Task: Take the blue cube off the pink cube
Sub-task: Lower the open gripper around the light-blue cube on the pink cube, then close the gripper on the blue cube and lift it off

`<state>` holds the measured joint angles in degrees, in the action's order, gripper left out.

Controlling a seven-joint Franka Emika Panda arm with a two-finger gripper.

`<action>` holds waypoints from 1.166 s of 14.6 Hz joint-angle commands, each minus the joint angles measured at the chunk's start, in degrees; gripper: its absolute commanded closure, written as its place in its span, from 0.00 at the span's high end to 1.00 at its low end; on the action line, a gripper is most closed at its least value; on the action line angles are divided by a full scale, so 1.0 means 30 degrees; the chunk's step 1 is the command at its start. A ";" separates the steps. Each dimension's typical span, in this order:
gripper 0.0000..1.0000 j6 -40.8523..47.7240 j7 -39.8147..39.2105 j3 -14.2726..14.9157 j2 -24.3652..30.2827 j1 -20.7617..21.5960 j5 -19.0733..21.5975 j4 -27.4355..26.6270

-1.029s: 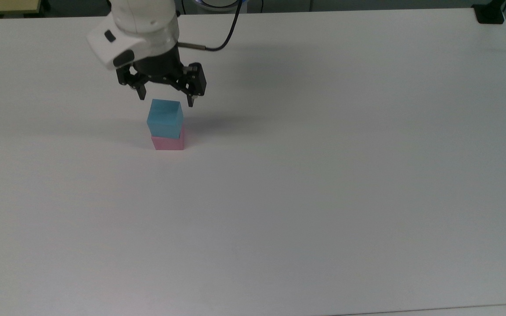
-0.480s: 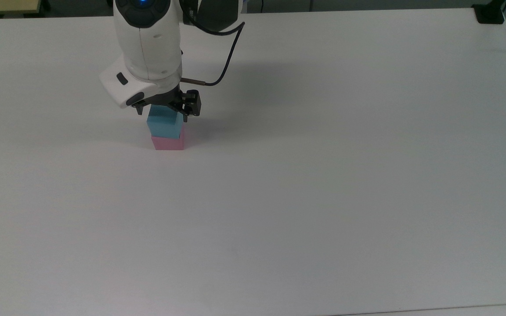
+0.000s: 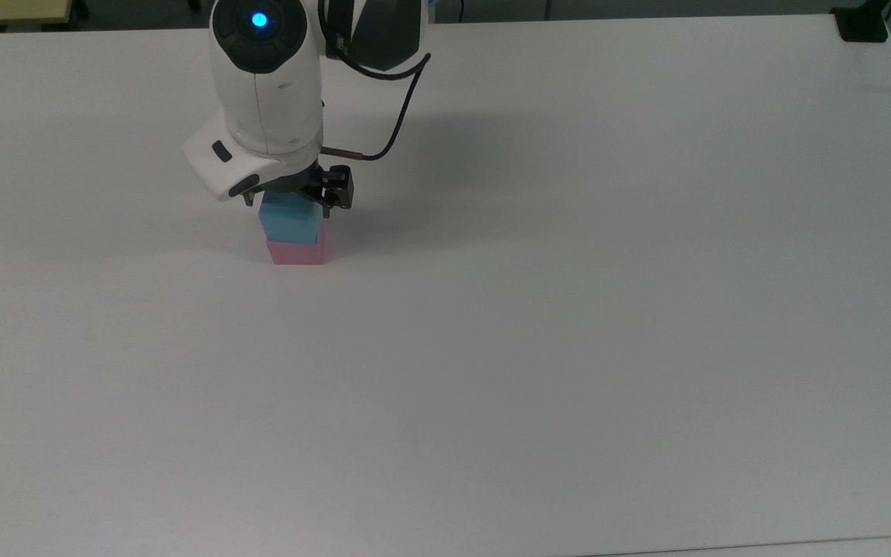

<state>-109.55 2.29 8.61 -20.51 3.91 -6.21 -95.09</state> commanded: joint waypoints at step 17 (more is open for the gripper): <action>0.45 -0.0749 -0.0002 0.0264 0.0160 -0.0334 -0.0157 0.1344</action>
<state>-110.10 2.29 9.24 -20.15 3.46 -6.21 -91.44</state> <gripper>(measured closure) 0.419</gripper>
